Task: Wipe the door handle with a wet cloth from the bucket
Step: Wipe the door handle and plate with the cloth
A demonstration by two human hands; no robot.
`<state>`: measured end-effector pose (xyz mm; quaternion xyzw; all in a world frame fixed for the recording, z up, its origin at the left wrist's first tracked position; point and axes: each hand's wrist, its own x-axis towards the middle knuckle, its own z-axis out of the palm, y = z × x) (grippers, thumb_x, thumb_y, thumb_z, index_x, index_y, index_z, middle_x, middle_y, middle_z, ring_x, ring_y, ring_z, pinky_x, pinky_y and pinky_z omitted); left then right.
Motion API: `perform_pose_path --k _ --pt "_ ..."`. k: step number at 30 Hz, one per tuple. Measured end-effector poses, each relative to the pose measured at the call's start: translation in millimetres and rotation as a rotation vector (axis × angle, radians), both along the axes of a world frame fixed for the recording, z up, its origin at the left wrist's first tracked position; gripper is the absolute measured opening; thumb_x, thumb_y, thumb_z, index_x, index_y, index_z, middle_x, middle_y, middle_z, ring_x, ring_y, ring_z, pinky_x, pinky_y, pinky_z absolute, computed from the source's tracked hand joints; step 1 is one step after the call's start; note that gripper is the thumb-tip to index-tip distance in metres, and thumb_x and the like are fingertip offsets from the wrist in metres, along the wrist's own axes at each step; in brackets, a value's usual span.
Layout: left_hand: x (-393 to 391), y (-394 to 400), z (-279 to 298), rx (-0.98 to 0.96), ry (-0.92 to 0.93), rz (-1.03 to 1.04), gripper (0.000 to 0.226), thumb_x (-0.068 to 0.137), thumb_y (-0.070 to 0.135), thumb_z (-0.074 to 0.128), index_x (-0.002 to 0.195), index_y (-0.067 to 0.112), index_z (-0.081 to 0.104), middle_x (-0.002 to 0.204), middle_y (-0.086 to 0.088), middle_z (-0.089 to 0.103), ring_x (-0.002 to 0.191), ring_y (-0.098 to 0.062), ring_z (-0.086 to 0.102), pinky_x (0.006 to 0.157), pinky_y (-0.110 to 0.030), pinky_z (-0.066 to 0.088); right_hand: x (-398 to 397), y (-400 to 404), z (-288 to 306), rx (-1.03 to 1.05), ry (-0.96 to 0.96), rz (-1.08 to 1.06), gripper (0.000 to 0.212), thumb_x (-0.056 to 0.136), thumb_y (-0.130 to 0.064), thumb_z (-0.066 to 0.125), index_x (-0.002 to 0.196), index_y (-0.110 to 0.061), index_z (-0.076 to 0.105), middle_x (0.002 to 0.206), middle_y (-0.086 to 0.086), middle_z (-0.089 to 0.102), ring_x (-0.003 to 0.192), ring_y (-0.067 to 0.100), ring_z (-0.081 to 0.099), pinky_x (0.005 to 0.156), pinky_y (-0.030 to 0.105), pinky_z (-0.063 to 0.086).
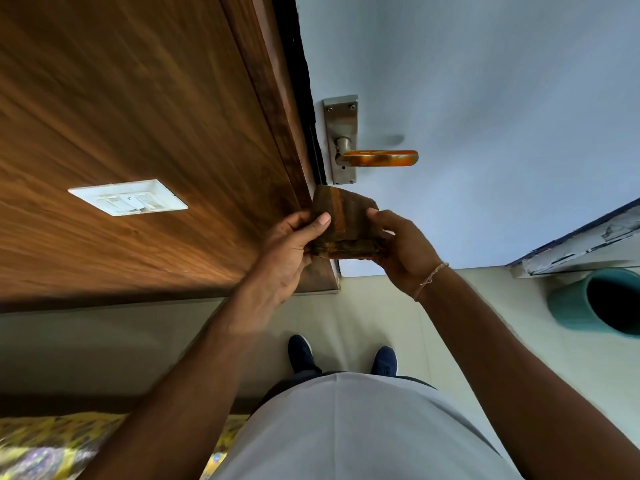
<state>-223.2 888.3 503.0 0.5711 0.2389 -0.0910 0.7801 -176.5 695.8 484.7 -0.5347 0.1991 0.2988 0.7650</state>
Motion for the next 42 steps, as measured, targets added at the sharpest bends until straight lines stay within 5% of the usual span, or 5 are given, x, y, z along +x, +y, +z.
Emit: perform_pose_path --k 10,16,20,29,42 --pt "3 11 15 0.161 -0.082 -0.026 0.008 0.101 0.018 0.073 0.108 0.015 0.076 0.095 0.004 0.083 0.094 -0.011 0.078 0.086 -0.035 0.063 3 16 22 0.348 0.032 0.017 0.049 0.107 -0.019 0.054 0.153 -0.004 0.05 0.137 0.023 0.064 0.122 0.038 0.065 0.104 0.048 0.057" --pt "0 11 9 1.007 -0.464 0.055 0.021 0.104 0.025 0.069 0.121 0.014 0.074 0.109 0.002 0.077 0.1 -0.012 0.072 0.086 -0.038 0.062 13 8 45 -0.05 -0.185 -0.091 0.038 0.103 -0.019 0.064 0.139 -0.007 0.062 0.13 0.019 0.075 0.12 0.046 0.071 0.104 0.068 0.056" --pt "-1 1 4 1.384 -0.816 -0.034 0.042 0.101 0.01 0.068 0.142 0.004 0.065 0.148 -0.015 0.062 0.139 -0.029 0.058 0.114 -0.043 0.051 14 6 74 -0.466 -0.479 -0.25 0.014 0.106 -0.014 0.062 0.12 -0.011 0.062 0.104 0.003 0.073 0.09 0.02 0.075 0.074 0.043 0.069" --pt "26 11 13 1.705 -0.806 0.067 0.095 0.094 0.028 0.076 0.166 -0.005 0.025 0.176 -0.025 0.019 0.166 -0.04 0.02 0.136 -0.053 0.025 42 28 68 -1.182 -1.448 0.069 0.055 0.093 -0.004 0.06 0.147 -0.013 0.063 0.147 0.005 0.067 0.136 0.032 0.062 0.111 0.047 0.051" --pt "48 33 -24 1.867 -0.865 0.056 0.095 0.101 0.031 0.066 0.17 0.001 0.007 0.176 -0.023 0.011 0.168 -0.035 0.008 0.136 -0.055 0.023 41 29 17 -1.505 -1.381 0.047 0.057 0.092 -0.006 0.054 0.148 -0.012 0.063 0.152 0.009 0.063 0.143 0.038 0.055 0.118 0.051 0.041"
